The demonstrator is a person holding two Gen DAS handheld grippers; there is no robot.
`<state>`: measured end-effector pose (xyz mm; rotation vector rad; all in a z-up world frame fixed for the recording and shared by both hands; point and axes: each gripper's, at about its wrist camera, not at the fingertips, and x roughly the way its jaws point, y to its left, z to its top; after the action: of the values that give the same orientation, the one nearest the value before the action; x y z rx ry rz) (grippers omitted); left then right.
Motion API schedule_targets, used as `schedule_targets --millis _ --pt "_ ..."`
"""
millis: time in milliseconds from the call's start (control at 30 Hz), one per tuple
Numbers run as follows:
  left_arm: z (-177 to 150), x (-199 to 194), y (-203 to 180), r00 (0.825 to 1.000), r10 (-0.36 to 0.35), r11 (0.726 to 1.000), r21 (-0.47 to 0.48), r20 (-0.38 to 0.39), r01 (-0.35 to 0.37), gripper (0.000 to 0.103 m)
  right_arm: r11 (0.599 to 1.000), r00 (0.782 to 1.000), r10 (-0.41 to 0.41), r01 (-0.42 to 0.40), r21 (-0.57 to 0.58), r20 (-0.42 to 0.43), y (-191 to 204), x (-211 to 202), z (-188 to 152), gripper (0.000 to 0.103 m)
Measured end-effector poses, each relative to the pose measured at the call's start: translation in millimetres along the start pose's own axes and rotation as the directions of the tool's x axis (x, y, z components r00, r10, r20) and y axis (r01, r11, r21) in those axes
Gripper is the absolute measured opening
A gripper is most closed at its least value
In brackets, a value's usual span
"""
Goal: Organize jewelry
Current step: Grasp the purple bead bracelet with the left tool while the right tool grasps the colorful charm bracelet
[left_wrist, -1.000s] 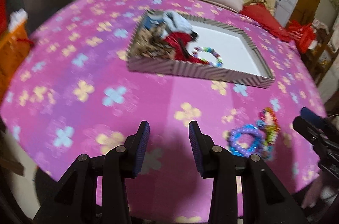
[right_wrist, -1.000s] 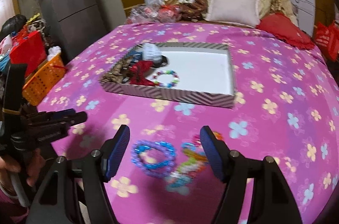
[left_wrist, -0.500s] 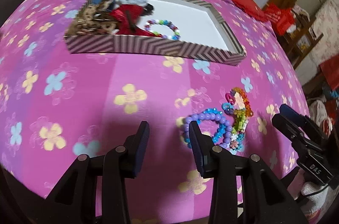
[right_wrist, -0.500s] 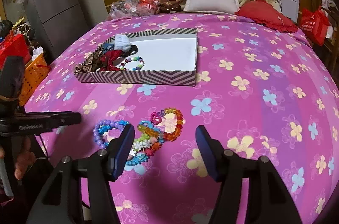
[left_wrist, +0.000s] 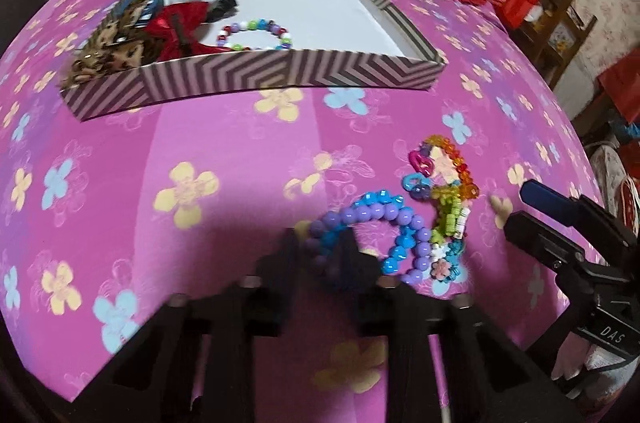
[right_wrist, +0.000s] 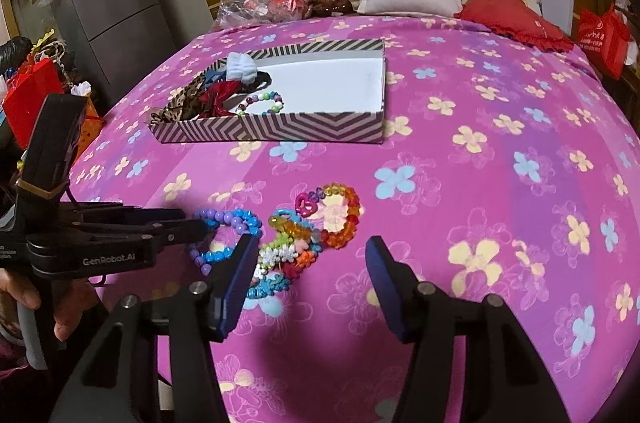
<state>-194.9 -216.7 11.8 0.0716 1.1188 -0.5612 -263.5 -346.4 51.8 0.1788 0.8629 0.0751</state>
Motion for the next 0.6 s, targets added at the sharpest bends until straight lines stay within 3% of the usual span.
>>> schedule_targets --millis 33,333,467,600 --pt "0.1 -0.3 0.3 1.000 -0.013 1.000 0.001 0.005 0.013 0.012 1.000 1.000 0.000 0.000 0.000 0.001 0.2 -0.2 0.0 0.059" --pt "5.9 -40.8 11.7 0.995 -0.050 0.999 -0.006 0.082 0.051 0.011 1.000 1.000 0.003 -0.003 0.004 -0.004 0.2 0.4 -0.9 0.059" --pt "9.9 -58.7 29.0 0.993 -0.023 0.999 -0.035 0.114 0.027 0.011 1.000 1.000 0.014 -0.014 -0.012 -0.020 6.6 5.1 -2.6 0.058" --pt "9.4 -62.0 49.7 0.993 0.023 0.997 -0.080 0.117 -0.014 0.011 0.999 0.999 0.020 -0.022 -0.039 -0.038 14.3 12.6 -2.3 0.046"
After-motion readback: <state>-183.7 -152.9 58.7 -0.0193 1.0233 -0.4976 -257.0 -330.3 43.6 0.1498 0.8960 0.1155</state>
